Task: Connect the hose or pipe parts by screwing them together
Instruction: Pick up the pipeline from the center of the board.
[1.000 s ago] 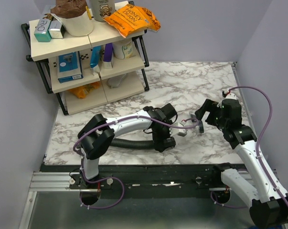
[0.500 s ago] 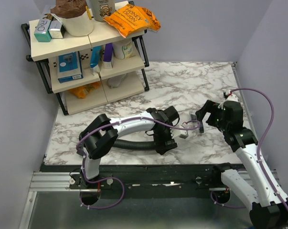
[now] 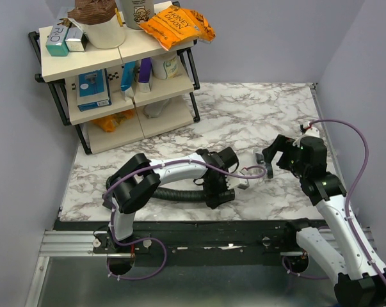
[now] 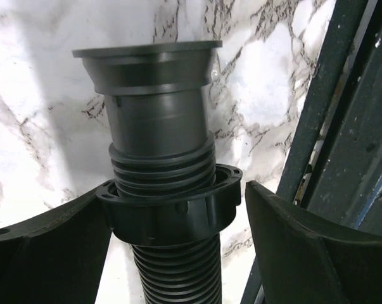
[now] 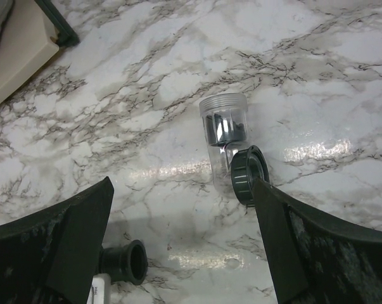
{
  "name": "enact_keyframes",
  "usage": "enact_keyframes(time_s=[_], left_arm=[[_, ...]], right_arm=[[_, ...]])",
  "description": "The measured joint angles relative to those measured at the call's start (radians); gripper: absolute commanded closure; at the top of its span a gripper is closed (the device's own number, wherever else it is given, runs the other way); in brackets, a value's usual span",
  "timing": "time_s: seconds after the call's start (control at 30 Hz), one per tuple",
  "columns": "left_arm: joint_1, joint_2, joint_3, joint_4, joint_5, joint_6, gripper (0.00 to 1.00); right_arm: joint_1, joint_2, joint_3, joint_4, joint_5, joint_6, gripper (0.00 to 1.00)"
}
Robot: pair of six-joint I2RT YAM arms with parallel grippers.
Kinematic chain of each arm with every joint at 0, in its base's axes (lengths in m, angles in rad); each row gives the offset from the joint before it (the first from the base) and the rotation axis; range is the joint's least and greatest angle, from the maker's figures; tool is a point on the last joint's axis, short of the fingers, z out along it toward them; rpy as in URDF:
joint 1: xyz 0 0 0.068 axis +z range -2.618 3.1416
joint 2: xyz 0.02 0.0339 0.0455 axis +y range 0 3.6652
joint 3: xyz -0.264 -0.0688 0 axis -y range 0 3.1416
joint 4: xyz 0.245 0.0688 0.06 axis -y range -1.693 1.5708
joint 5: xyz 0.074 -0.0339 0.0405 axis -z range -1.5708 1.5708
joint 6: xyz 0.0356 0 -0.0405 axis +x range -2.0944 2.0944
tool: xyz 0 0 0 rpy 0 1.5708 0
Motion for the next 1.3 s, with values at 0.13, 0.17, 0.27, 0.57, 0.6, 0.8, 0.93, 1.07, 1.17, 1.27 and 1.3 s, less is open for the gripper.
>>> enact_keyframes(time_s=[0.13, 0.17, 0.27, 0.57, 0.6, 0.8, 0.93, 1.07, 1.17, 1.27, 1.3], left_arm=[[0.0, 0.008, 0.0, 0.019, -0.009, -0.003, 0.13], [0.0, 0.014, 0.0, 0.022, -0.011, -0.003, 0.14], [0.0, 0.016, 0.003, 0.031, -0.015, -0.006, 0.19], [0.0, 0.019, 0.005, 0.045, -0.019, -0.008, 0.74], [0.0, 0.019, 0.005, 0.045, -0.019, -0.01, 0.79], [0.0, 0.019, 0.014, 0.04, -0.019, -0.026, 1.0], [0.001, 0.018, 0.097, -0.005, -0.018, -0.041, 1.0], [0.016, -0.007, 0.275, -0.042, 0.002, -0.059, 1.0], [0.039, -0.077, 0.398, -0.045, 0.041, -0.077, 1.0], [0.086, -0.204, 0.487, -0.031, 0.09, -0.11, 1.0], [0.102, -0.242, 0.505, -0.026, 0.103, -0.122, 1.0]], right_arm=[[0.0, -0.006, -0.004, 0.003, -0.006, 0.0, 0.0], [0.0, -0.006, -0.005, 0.003, -0.007, 0.0, 0.0], [0.0, -0.006, -0.008, 0.005, -0.009, -0.004, 0.0], [0.0, -0.009, -0.009, 0.011, -0.013, -0.008, 0.02], [0.0, -0.011, -0.009, 0.012, -0.013, -0.008, 0.02], [0.0, -0.026, -0.009, 0.017, -0.005, -0.008, 0.03], [0.0, -0.037, -0.009, 0.018, 0.018, -0.006, 0.04], [0.0, -0.037, -0.009, 0.019, 0.048, 0.013, 0.05], [0.0, -0.036, -0.009, 0.024, 0.075, 0.028, 0.05], [0.0, -0.016, -0.009, 0.025, 0.09, 0.039, 0.05], [0.0, -0.004, -0.009, 0.025, 0.091, 0.042, 0.05]])
